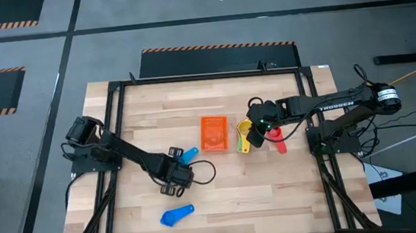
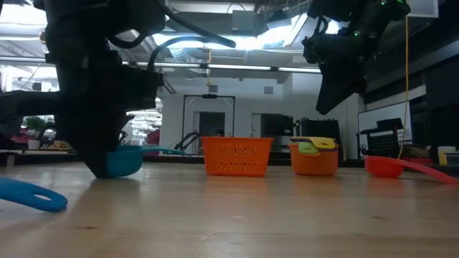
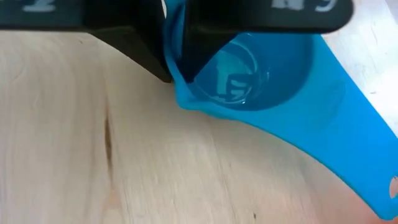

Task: Nest measuring cups in basket
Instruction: Stack the top light blue measuring cup on top of the yellow measuring cup

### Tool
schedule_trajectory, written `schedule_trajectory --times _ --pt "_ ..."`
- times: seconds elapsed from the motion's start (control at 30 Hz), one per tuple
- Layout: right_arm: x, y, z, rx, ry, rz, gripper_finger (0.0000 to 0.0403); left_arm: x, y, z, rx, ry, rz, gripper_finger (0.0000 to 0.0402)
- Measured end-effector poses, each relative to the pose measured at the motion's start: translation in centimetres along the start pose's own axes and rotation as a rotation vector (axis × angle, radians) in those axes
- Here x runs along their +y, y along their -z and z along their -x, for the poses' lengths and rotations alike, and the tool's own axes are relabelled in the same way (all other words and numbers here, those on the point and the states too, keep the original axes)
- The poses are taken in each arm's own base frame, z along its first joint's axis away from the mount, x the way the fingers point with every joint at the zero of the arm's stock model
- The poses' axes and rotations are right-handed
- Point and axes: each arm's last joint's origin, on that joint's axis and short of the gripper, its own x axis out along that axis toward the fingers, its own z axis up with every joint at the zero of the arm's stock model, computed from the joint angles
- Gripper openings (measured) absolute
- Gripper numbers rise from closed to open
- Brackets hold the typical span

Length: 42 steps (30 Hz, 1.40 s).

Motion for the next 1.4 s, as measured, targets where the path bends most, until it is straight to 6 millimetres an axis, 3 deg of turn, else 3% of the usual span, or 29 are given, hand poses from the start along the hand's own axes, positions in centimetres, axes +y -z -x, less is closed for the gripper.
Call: schedule_trajectory --times 0.4,0.63,0.93,1.4 --pt "0.0 0.0 0.0 0.000 0.000 0.000 0.0115 0.1 -0.2 0.0 -0.022 -0.043 0.002 0.0121" --pt "0.0 0.0 0.0 0.000 0.000 0.001 0.0115 0.2 -0.5 0.4 -0.010 -0.041 -0.001 0.0121" --pt "0.0 0.0 0.0 0.000 0.000 0.000 0.0115 0.6 -2.0 3.0 0.015 -0.039 0.000 0.0120" --pt "0.0 0.0 0.0 0.000 0.000 0.000 0.0115 1.2 -2.6 5.5 0.057 -0.088 0.263 0.0120"
